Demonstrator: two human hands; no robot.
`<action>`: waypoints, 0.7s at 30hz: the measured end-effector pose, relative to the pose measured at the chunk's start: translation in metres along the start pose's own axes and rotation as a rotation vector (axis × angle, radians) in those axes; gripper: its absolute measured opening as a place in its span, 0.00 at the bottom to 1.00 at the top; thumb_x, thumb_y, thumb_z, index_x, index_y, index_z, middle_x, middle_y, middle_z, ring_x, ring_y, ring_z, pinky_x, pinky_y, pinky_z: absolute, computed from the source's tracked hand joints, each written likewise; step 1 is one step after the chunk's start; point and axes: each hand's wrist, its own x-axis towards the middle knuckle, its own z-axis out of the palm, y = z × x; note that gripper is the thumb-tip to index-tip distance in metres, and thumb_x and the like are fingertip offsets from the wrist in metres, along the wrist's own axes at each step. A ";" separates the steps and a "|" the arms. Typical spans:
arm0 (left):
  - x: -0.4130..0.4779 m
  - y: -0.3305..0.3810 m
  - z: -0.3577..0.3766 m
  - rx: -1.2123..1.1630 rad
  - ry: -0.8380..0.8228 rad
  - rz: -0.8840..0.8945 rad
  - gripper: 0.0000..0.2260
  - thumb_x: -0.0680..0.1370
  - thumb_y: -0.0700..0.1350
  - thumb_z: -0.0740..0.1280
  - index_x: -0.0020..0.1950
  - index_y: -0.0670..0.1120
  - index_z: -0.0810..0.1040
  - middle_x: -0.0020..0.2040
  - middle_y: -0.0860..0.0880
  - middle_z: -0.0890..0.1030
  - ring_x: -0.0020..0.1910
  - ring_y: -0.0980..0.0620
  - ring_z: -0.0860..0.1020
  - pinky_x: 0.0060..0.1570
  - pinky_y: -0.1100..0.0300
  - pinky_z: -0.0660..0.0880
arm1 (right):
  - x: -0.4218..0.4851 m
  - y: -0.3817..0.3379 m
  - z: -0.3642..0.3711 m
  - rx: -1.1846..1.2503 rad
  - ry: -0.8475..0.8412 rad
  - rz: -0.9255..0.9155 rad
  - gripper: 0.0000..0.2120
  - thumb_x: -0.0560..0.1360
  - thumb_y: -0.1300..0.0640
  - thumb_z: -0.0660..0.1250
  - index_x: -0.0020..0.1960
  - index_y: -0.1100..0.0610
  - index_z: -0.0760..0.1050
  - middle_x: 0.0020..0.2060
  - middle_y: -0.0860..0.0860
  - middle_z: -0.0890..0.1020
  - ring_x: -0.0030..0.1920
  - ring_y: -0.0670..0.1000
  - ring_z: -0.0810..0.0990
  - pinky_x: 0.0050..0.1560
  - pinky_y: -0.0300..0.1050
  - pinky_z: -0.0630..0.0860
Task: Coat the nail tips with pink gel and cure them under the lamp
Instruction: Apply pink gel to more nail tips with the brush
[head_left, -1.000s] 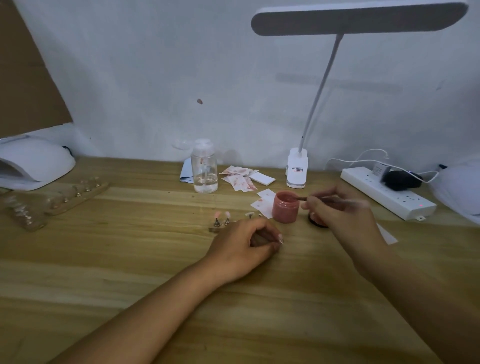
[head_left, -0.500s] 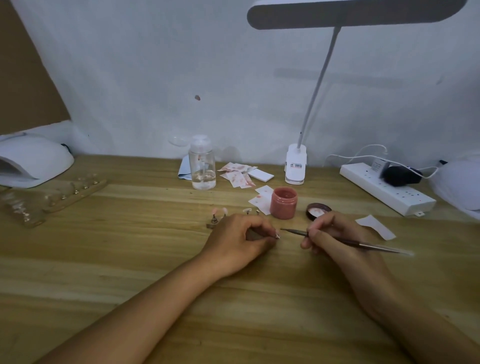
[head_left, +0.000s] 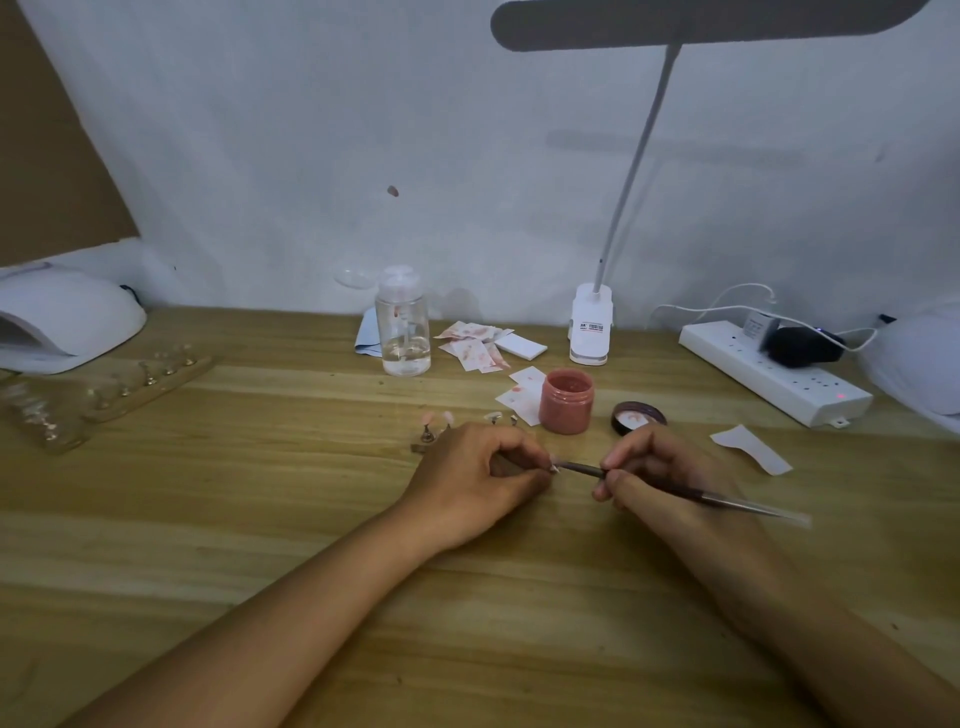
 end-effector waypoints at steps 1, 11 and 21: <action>0.000 0.000 0.000 -0.005 -0.001 0.001 0.05 0.74 0.43 0.75 0.43 0.54 0.84 0.32 0.69 0.78 0.31 0.71 0.73 0.34 0.76 0.64 | 0.000 0.000 0.000 -0.001 -0.003 0.000 0.03 0.73 0.70 0.67 0.47 0.67 0.75 0.38 0.61 0.83 0.39 0.48 0.80 0.42 0.37 0.73; 0.000 0.001 0.000 -0.041 -0.015 -0.007 0.04 0.74 0.43 0.75 0.44 0.52 0.85 0.37 0.62 0.82 0.32 0.71 0.74 0.36 0.74 0.65 | 0.001 0.002 -0.001 0.003 0.008 -0.016 0.02 0.74 0.70 0.66 0.46 0.66 0.75 0.36 0.58 0.83 0.37 0.45 0.81 0.40 0.34 0.73; -0.002 0.003 -0.001 -0.059 -0.021 -0.010 0.03 0.74 0.41 0.74 0.46 0.48 0.85 0.39 0.60 0.82 0.31 0.71 0.74 0.35 0.76 0.64 | 0.001 0.003 0.000 0.068 0.071 -0.054 0.01 0.75 0.70 0.65 0.46 0.66 0.74 0.35 0.58 0.84 0.35 0.43 0.79 0.41 0.37 0.74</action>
